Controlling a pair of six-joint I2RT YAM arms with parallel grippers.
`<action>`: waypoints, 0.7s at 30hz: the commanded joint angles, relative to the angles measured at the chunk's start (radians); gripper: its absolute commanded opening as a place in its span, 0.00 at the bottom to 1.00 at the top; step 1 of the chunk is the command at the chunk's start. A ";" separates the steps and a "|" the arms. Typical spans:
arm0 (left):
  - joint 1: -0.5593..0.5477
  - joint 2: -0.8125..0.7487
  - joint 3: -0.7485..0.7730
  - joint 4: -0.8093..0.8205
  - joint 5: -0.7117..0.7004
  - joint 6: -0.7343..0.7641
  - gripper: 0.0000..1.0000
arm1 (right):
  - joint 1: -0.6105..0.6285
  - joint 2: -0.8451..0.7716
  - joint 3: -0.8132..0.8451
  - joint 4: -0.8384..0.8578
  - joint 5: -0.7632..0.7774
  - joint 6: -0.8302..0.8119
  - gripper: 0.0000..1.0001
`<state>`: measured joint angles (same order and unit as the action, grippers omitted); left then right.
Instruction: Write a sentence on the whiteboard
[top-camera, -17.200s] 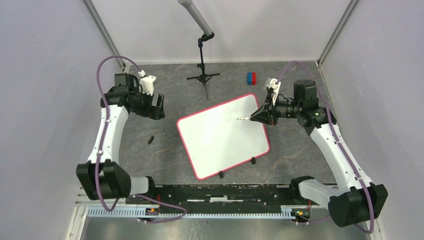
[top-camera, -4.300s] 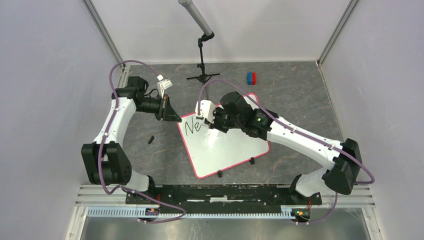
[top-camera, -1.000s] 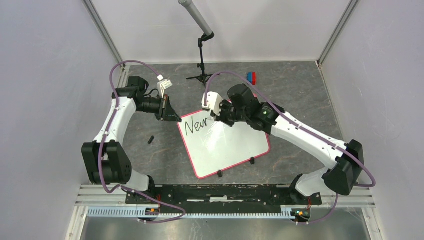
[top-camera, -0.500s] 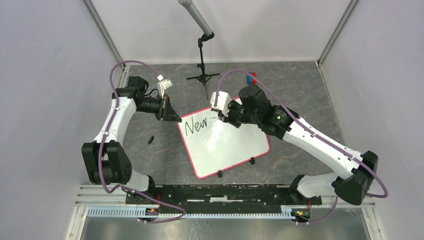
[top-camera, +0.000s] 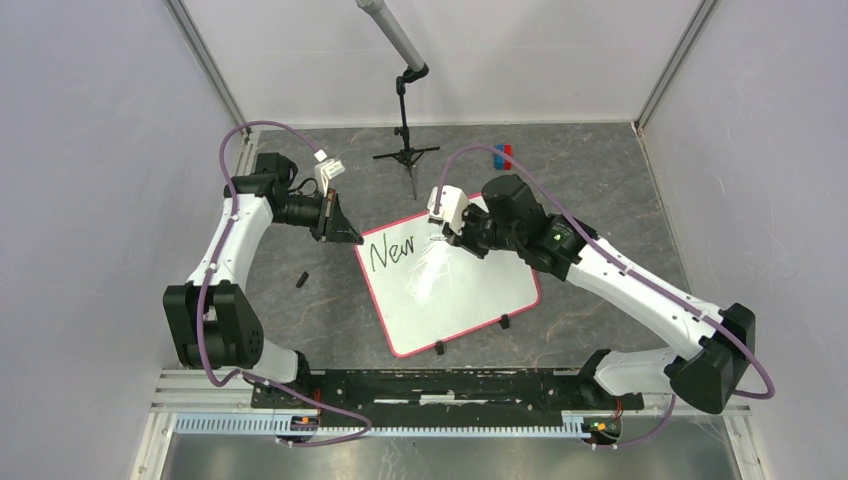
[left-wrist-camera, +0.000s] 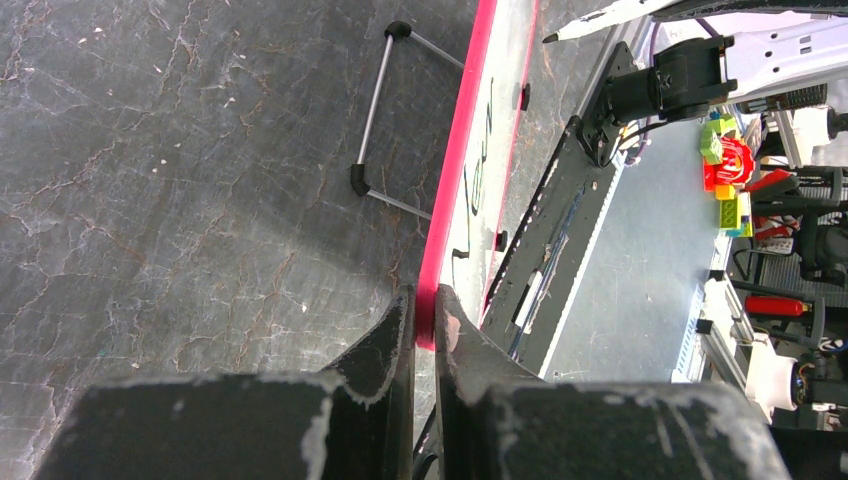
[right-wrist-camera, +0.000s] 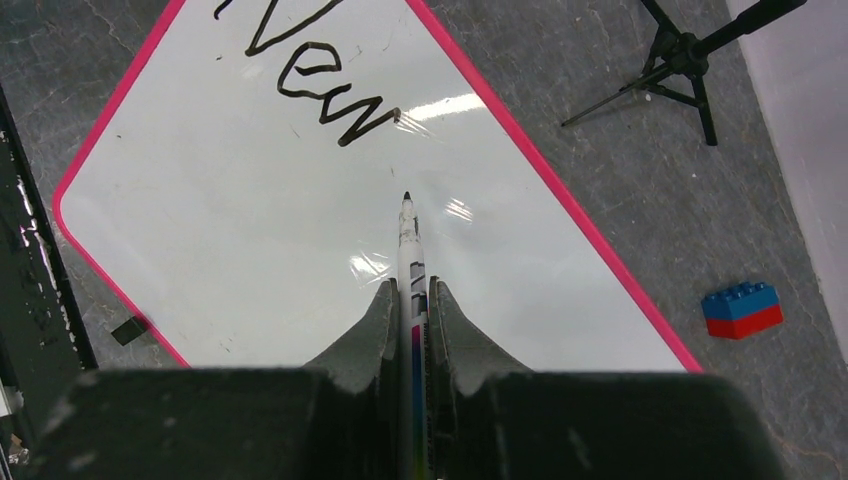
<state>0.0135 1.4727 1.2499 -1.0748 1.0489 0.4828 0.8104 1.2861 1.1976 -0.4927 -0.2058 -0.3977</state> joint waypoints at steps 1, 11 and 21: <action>-0.024 -0.006 -0.021 -0.007 -0.003 0.039 0.02 | 0.000 0.007 0.016 0.051 0.001 0.008 0.00; -0.024 -0.005 -0.023 -0.007 -0.004 0.040 0.02 | 0.000 0.053 0.043 0.057 0.013 0.000 0.00; -0.025 0.001 -0.018 -0.007 -0.006 0.038 0.03 | -0.021 0.056 0.054 0.040 0.064 -0.022 0.00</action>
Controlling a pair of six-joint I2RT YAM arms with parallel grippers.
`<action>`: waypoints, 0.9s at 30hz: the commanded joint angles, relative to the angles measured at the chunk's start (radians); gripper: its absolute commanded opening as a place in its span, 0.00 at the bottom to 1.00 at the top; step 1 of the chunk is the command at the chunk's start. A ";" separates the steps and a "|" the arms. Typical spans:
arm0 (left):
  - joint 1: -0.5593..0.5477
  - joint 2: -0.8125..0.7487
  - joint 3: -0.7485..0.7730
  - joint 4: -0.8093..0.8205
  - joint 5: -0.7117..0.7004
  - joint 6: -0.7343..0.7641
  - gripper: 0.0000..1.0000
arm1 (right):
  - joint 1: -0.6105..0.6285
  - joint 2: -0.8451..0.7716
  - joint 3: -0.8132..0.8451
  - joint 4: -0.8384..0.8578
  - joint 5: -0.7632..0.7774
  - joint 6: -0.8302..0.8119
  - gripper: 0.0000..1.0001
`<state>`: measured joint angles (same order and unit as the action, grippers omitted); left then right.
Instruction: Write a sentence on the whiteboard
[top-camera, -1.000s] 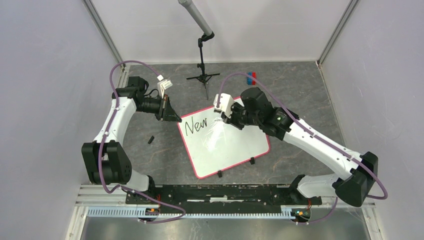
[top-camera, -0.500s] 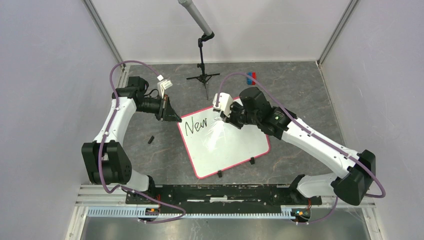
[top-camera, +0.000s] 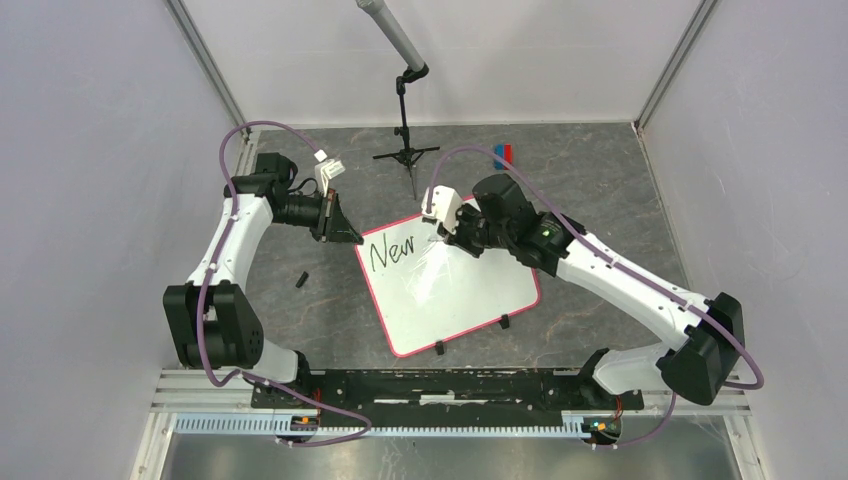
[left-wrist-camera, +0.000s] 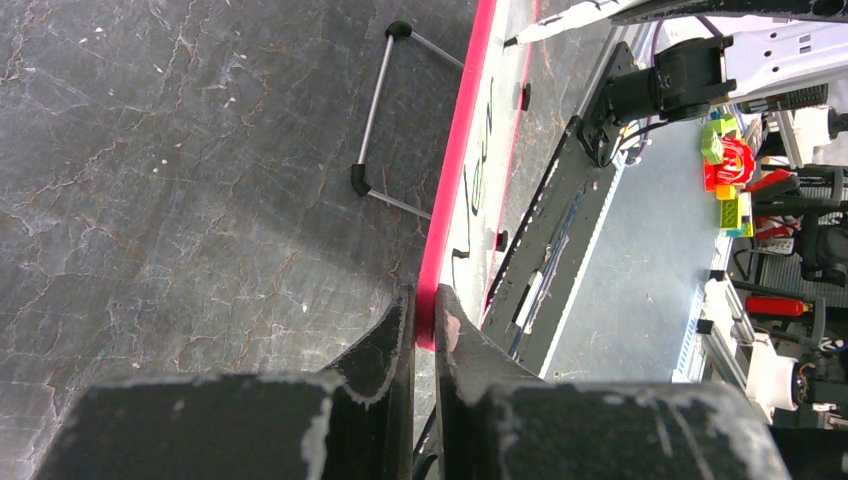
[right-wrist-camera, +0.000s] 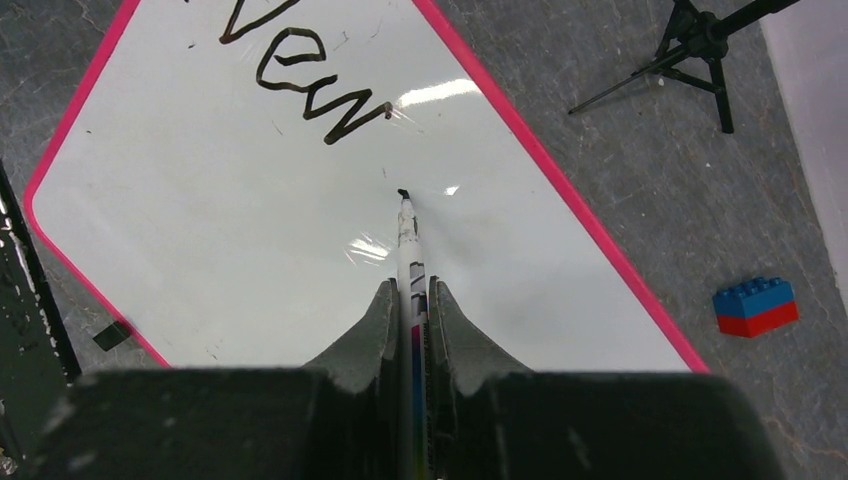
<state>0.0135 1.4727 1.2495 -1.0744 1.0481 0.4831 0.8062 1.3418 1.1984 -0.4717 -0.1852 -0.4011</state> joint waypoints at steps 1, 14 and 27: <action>-0.025 0.002 -0.018 -0.007 -0.005 0.038 0.02 | -0.022 0.001 0.057 0.016 0.047 -0.022 0.00; -0.026 0.003 -0.018 -0.007 -0.008 0.039 0.02 | -0.044 0.023 0.067 0.010 0.010 -0.013 0.00; -0.026 0.004 -0.015 -0.007 -0.008 0.037 0.03 | -0.042 -0.038 -0.040 0.002 -0.023 0.020 0.00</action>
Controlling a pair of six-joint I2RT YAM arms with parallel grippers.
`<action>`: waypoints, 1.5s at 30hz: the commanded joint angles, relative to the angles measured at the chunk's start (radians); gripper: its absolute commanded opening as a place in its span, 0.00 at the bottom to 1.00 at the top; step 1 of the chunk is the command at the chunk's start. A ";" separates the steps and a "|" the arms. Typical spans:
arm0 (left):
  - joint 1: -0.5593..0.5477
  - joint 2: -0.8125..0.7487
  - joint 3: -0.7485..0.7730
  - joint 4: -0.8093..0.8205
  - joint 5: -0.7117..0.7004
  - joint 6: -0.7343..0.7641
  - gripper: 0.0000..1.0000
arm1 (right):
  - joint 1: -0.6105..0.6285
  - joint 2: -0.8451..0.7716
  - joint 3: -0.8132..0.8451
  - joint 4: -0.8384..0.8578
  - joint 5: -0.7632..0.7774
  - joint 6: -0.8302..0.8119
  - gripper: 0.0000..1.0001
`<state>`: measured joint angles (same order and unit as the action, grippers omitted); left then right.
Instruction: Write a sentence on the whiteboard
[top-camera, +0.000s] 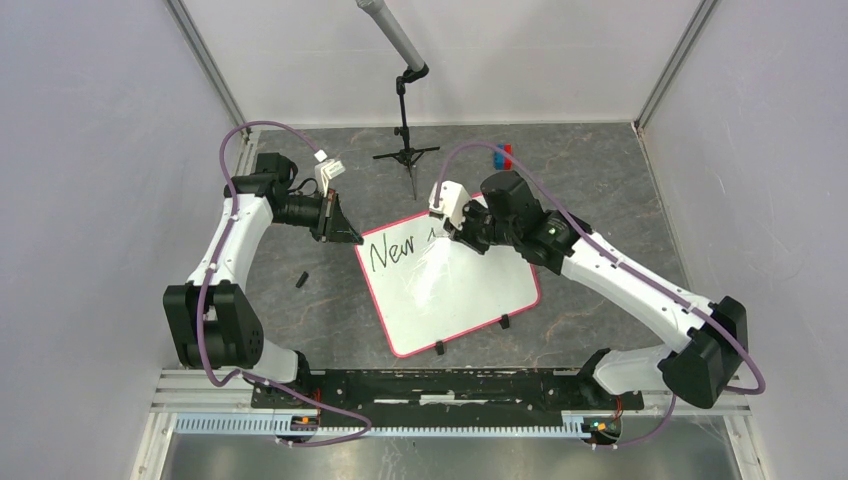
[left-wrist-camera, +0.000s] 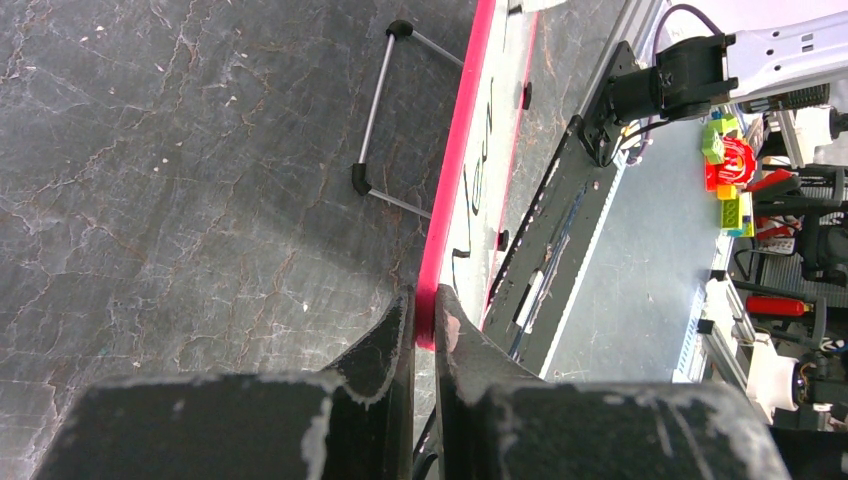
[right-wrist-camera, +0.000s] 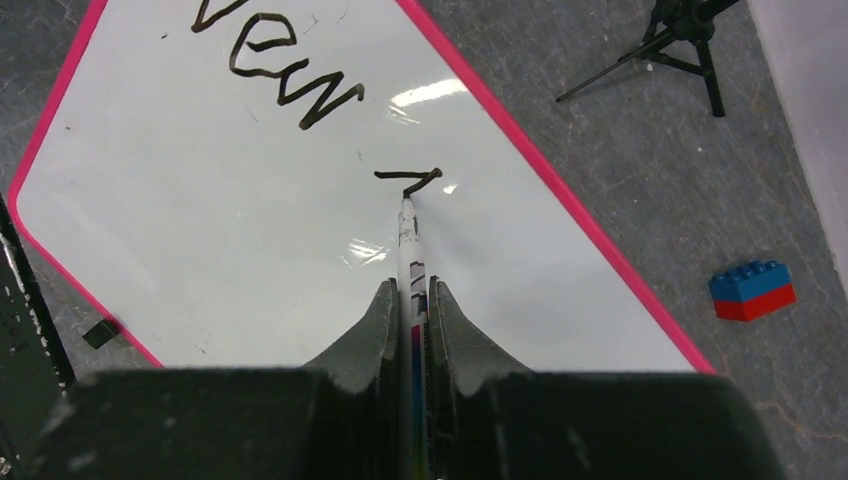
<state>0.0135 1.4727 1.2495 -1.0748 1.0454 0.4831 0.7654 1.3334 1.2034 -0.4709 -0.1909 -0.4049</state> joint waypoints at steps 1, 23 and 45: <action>-0.026 0.004 -0.015 -0.007 -0.005 0.037 0.02 | -0.001 -0.034 -0.055 0.002 -0.023 0.027 0.00; -0.026 -0.003 -0.015 -0.007 -0.007 0.034 0.02 | 0.091 -0.005 0.062 0.005 -0.023 0.052 0.00; -0.026 0.007 -0.013 -0.007 -0.010 0.037 0.02 | 0.022 0.039 0.057 0.030 0.055 0.012 0.00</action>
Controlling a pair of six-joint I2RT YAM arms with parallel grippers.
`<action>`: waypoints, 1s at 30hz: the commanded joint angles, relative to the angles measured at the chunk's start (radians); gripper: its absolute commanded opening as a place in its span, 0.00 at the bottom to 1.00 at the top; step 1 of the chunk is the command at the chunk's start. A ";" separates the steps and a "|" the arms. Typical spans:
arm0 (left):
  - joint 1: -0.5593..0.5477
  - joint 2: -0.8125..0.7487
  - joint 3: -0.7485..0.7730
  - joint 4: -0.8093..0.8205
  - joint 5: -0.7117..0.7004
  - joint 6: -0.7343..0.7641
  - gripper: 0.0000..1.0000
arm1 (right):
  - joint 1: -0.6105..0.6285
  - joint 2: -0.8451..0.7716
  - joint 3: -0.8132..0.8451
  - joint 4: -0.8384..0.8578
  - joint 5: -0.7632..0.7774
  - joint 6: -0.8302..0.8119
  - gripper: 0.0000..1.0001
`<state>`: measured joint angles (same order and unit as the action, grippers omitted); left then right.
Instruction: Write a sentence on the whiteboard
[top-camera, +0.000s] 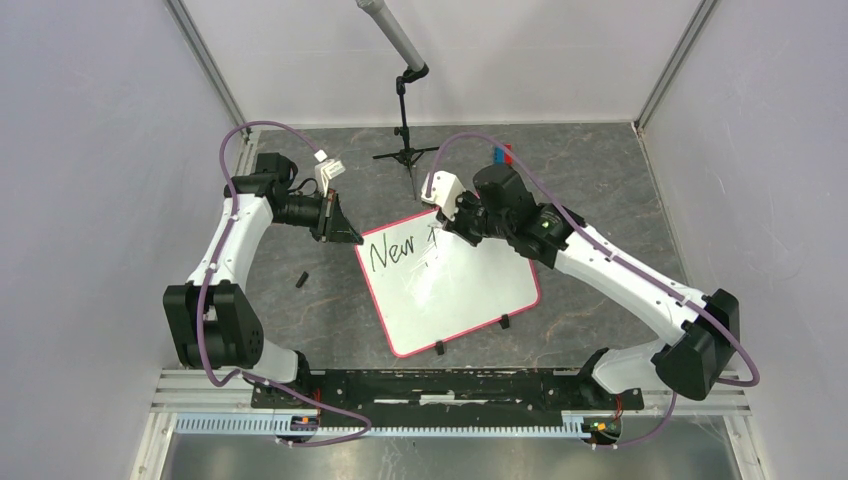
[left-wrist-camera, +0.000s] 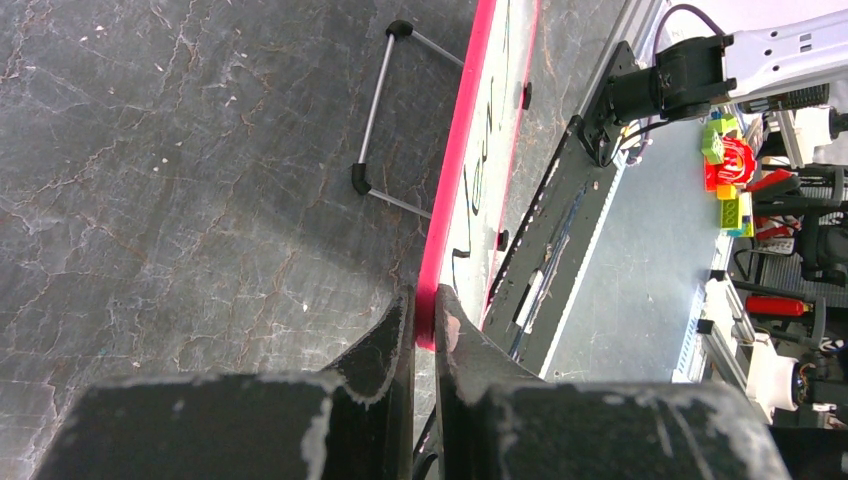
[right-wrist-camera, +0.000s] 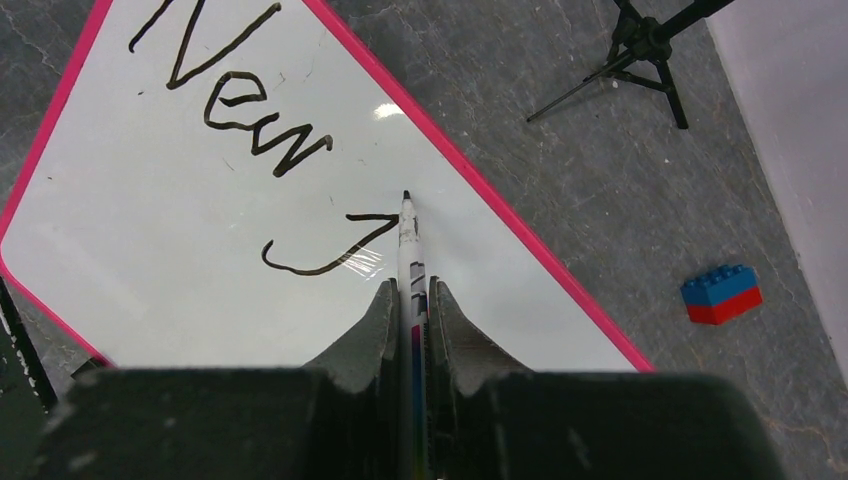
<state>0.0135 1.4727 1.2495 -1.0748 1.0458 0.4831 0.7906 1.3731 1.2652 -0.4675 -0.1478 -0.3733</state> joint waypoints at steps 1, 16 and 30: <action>-0.026 0.008 -0.013 -0.007 -0.010 0.037 0.02 | -0.004 -0.003 -0.006 0.023 0.013 -0.019 0.00; -0.026 0.003 -0.013 -0.007 -0.010 0.036 0.02 | -0.008 -0.129 -0.055 -0.020 0.019 -0.019 0.00; -0.026 0.001 -0.016 -0.008 -0.010 0.035 0.02 | -0.008 -0.087 -0.091 0.013 0.024 -0.022 0.00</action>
<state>0.0135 1.4727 1.2495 -1.0752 1.0462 0.4831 0.7868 1.2785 1.1732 -0.4892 -0.1356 -0.3901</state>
